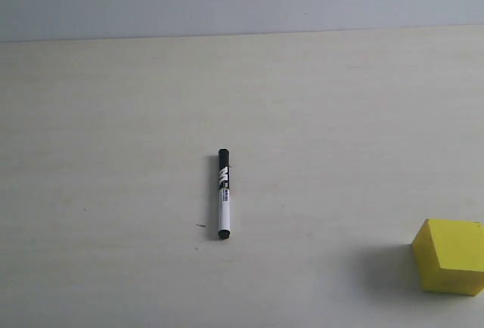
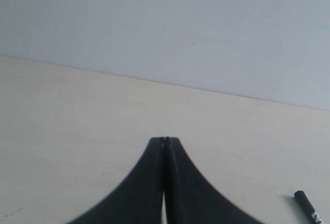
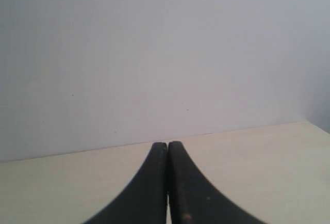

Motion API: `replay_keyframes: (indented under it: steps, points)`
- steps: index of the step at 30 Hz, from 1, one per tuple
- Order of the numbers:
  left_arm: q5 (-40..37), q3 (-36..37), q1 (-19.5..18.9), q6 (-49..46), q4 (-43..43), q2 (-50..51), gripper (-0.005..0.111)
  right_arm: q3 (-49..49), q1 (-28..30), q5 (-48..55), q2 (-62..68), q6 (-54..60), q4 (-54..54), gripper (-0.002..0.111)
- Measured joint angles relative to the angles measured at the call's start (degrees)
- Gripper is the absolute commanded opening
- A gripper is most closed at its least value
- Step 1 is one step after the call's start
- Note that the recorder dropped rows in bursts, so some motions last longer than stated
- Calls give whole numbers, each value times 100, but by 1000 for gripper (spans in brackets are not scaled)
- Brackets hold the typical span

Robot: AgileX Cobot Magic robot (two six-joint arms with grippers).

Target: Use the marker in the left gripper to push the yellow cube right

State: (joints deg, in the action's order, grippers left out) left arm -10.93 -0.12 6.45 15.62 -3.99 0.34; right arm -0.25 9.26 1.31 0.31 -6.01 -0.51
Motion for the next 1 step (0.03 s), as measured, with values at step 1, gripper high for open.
replay_keyframes:
  steps: [1]
  points:
    - [0, 0, 0, -10, 0, 0, 0, 0, 0, 0, 0, 0, 0, 0]
